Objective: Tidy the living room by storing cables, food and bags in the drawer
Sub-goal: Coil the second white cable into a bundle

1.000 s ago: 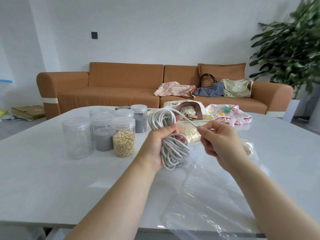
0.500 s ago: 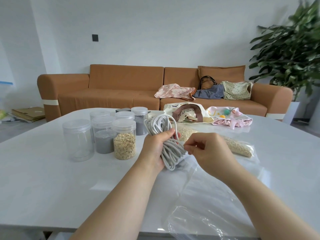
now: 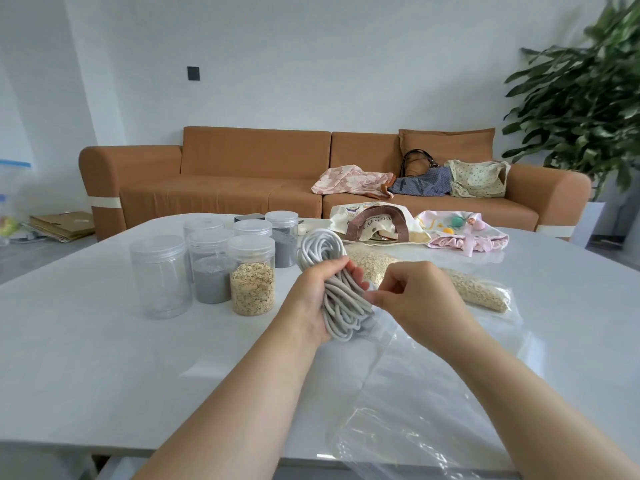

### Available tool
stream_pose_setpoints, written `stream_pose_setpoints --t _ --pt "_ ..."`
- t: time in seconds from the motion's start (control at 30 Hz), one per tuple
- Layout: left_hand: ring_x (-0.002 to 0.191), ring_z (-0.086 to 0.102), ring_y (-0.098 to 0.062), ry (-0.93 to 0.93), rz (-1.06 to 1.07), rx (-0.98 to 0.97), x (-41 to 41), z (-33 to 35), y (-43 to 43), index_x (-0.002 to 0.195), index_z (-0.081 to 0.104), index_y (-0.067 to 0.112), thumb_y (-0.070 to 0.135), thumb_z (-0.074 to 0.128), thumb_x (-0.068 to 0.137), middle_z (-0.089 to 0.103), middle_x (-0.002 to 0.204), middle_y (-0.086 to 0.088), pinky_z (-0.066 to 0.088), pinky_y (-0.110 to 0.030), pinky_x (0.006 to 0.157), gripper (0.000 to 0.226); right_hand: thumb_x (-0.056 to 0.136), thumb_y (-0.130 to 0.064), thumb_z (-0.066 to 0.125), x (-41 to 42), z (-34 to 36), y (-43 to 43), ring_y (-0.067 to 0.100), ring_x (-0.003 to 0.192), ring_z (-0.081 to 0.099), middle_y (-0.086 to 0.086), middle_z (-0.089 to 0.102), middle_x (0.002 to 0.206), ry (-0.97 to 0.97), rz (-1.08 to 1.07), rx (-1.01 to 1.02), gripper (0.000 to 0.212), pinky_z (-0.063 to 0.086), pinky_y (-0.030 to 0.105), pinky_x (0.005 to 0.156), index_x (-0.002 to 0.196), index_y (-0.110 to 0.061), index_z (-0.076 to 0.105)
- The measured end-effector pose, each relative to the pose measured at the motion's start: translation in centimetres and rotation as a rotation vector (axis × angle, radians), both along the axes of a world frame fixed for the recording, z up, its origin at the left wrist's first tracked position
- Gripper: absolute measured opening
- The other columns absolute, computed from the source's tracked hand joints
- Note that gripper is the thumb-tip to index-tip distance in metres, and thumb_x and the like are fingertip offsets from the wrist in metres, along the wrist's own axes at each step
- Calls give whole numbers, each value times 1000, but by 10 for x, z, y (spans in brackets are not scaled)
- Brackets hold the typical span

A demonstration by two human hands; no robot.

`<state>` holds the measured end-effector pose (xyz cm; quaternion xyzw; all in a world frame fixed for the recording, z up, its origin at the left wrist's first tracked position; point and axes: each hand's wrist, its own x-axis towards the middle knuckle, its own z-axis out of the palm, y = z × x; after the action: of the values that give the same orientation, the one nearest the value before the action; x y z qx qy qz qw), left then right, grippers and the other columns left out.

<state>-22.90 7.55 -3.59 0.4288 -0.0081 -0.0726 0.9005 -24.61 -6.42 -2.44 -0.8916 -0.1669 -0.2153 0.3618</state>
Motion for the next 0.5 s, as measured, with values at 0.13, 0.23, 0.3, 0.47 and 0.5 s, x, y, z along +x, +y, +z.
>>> stream_pose_setpoints --t 0.13,0.23,0.3,0.47,0.5 --pt "58 60 -20 -47 -79 -93 -2 2 -1 55 60 9 15 51 90 61 56 -4 55 -25 58 36 73 -26 79 1 3 -8 7 40 28 -7 38 44 125 85 121 38 23 15 40 53 -11 51" --pt "43 56 -15 -92 -120 -160 -6 7 -3 61 58 9 17 53 80 53 50 -2 51 -22 47 21 77 -33 74 -1 8 -13 11 42 30 -1 46 45 247 171 112 39 25 17 42 57 -6 54" --pt "37 50 -11 -110 -162 -232 -10 10 -3 74 53 8 16 53 77 48 50 0 47 -19 41 9 81 -38 69 -3 11 -14 12 40 31 -1 47 44 332 232 73 42 28 19 44 63 -1 59" --pt "37 46 -7 -136 -94 -179 -3 8 2 77 48 10 18 55 76 46 48 3 48 -18 43 10 85 -37 64 2 10 -21 18 46 32 -2 41 44 297 186 -1 33 28 24 49 58 -18 66" --pt "37 46 -8 -121 -48 -161 1 8 6 75 48 11 18 56 80 46 48 4 47 -18 44 12 89 -32 61 4 9 -23 16 46 31 -3 39 45 272 170 -30 32 27 25 49 59 -20 67"
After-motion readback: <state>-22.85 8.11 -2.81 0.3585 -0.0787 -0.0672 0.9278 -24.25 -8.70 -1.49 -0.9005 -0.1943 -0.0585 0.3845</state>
